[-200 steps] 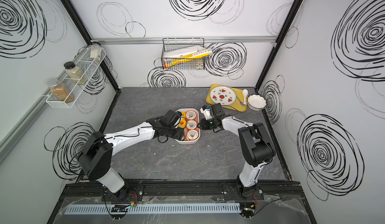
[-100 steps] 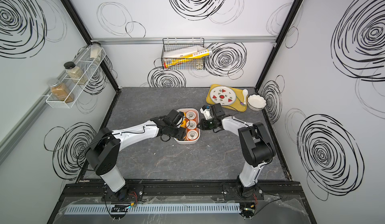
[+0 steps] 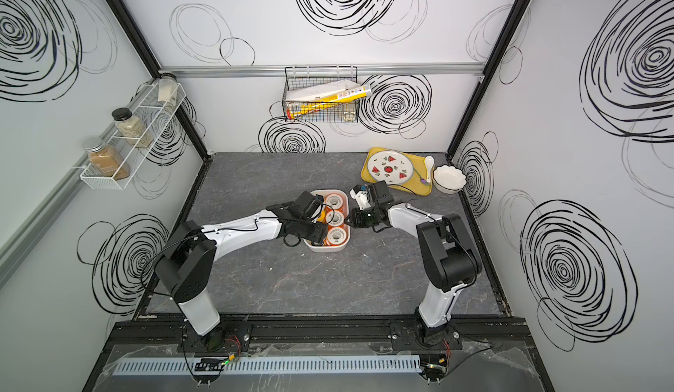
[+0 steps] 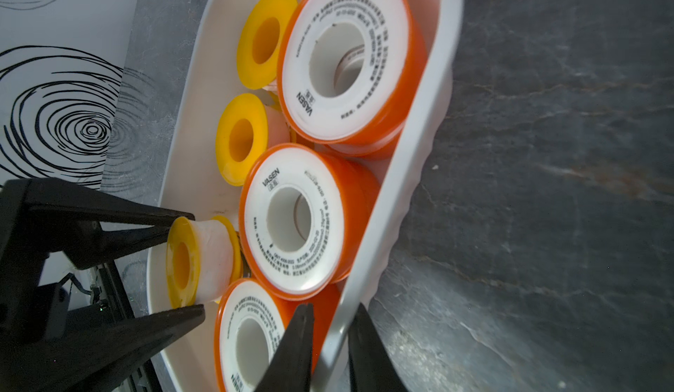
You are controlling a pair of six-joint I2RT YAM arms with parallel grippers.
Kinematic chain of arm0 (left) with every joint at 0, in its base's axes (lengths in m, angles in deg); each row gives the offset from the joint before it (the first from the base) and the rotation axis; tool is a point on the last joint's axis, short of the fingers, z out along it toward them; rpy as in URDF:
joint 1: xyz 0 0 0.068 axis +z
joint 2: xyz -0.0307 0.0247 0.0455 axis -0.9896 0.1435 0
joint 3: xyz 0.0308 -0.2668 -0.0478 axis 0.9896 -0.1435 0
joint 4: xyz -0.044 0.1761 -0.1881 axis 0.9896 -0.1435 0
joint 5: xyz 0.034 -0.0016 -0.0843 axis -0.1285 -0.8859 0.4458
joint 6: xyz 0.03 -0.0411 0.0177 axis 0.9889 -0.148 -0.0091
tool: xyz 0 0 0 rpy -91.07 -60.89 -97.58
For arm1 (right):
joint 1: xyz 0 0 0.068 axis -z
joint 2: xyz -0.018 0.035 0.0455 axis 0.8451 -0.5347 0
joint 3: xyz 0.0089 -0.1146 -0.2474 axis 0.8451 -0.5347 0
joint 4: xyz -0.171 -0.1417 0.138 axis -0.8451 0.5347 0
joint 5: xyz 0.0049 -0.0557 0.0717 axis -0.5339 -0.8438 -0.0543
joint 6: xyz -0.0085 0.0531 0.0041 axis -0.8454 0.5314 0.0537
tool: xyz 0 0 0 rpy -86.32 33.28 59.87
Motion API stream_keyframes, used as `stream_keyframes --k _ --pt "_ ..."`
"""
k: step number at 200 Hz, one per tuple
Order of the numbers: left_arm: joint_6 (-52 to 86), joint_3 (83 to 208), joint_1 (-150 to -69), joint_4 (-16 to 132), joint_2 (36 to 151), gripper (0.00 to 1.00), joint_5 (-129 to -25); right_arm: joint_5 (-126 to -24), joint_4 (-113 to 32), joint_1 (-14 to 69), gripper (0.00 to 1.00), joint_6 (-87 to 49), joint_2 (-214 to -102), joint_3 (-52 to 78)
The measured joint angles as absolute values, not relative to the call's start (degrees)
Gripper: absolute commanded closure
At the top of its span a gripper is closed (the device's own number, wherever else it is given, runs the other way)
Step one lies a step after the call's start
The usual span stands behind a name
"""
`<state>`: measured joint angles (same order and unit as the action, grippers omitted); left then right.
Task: Put the sealing tape into the storage box
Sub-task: Place the sealing tape in the storage box.
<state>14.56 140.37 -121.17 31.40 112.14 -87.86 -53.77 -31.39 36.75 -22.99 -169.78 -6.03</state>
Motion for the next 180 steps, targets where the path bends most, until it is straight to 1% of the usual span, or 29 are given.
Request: stream_keyframes --k 43,89,120,131,142,180 --pt "14.58 140.37 -121.21 31.58 112.14 0.28 -88.66 -53.66 -31.39 36.75 0.76 -22.99 -169.84 -6.03" --pt "14.58 140.41 -121.23 31.69 112.14 0.27 -89.47 -53.64 -31.37 36.57 0.76 -22.99 -169.84 -6.03" --pt "14.56 140.65 -121.23 31.36 112.01 0.27 -89.78 -53.68 -31.33 36.51 0.74 -23.06 -169.84 -6.03" --pt "14.56 140.70 -121.23 31.01 111.68 0.27 -89.95 -53.73 -31.22 36.51 0.71 -23.13 -169.84 -6.03" --pt "14.58 140.70 -121.21 30.38 110.98 0.27 -90.19 -53.95 -31.13 36.49 0.65 -23.23 -169.84 -6.03" --pt "14.54 140.68 -121.19 29.83 105.71 0.24 -92.75 -55.52 -31.24 36.49 0.58 -23.06 -168.62 -6.17"
